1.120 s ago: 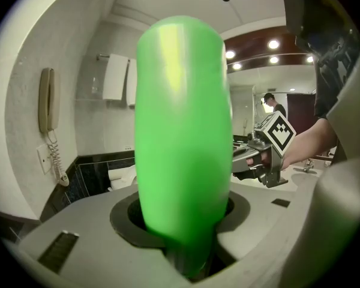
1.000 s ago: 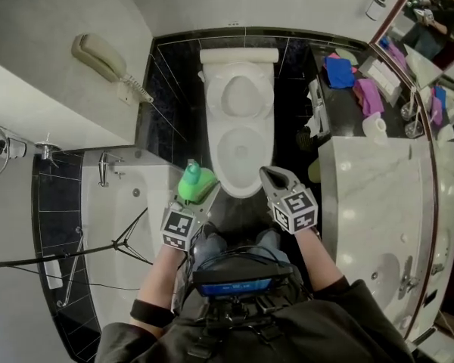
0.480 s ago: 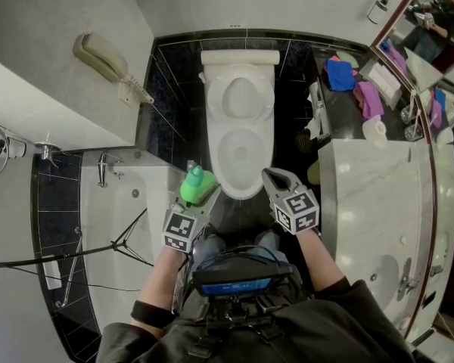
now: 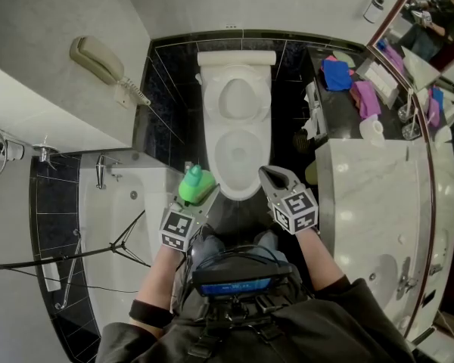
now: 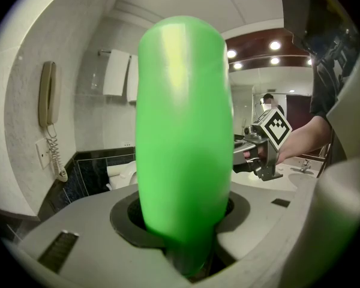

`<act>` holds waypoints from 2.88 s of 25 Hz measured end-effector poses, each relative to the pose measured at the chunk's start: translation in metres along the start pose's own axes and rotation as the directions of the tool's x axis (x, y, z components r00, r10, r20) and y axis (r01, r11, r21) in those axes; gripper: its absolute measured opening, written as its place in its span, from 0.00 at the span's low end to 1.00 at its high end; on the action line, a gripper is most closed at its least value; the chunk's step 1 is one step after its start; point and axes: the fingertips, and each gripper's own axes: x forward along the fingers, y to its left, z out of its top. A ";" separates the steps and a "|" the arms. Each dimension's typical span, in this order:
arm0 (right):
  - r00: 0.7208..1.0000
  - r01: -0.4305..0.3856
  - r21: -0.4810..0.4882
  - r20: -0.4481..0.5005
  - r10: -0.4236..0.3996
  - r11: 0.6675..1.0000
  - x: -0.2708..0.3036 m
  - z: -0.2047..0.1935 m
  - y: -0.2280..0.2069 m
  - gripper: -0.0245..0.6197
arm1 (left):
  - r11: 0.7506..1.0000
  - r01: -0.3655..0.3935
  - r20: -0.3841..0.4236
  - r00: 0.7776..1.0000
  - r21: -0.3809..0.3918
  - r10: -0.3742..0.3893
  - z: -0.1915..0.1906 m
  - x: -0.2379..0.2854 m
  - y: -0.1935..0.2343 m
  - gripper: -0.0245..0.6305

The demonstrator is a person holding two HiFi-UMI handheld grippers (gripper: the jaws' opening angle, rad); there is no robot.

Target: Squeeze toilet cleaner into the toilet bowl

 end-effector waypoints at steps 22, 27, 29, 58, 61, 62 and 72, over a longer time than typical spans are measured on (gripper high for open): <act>0.764 -0.586 -0.022 0.319 0.562 0.810 -0.012 0.155 0.136 0.44 | 0.901 0.433 0.020 0.901 -0.024 -0.433 0.010 -0.009 -0.034 0.33; 0.735 -0.631 -0.013 0.311 0.603 0.776 -0.010 0.170 0.153 0.45 | 0.861 0.505 0.038 0.863 -0.056 -0.503 0.016 -0.014 -0.039 0.33; 0.725 -0.634 -0.045 0.312 0.614 0.772 -0.007 0.172 0.157 0.44 | 0.843 0.535 0.037 0.845 -0.055 -0.534 0.017 -0.016 -0.043 0.33; 0.647 -0.727 -0.030 0.303 0.699 0.686 -0.007 0.172 0.161 0.28 | 0.860 0.505 -0.055 0.863 0.072 -0.502 0.013 -0.007 -0.050 0.33; 0.640 -0.734 -0.032 0.301 0.707 0.678 -0.011 0.171 0.162 0.28 | 0.849 0.524 -0.056 0.851 0.063 -0.522 0.010 -0.006 -0.053 0.33; 0.639 -0.734 -0.037 0.302 0.708 0.678 -0.011 0.171 0.162 0.28 | 0.845 0.531 -0.057 0.847 0.059 -0.529 0.009 -0.007 -0.053 0.33; 0.534 -0.752 -0.301 0.243 0.809 0.587 -0.039 0.175 0.184 0.28 | 0.689 0.724 -0.059 0.690 0.029 -0.722 0.015 -0.033 -0.082 0.33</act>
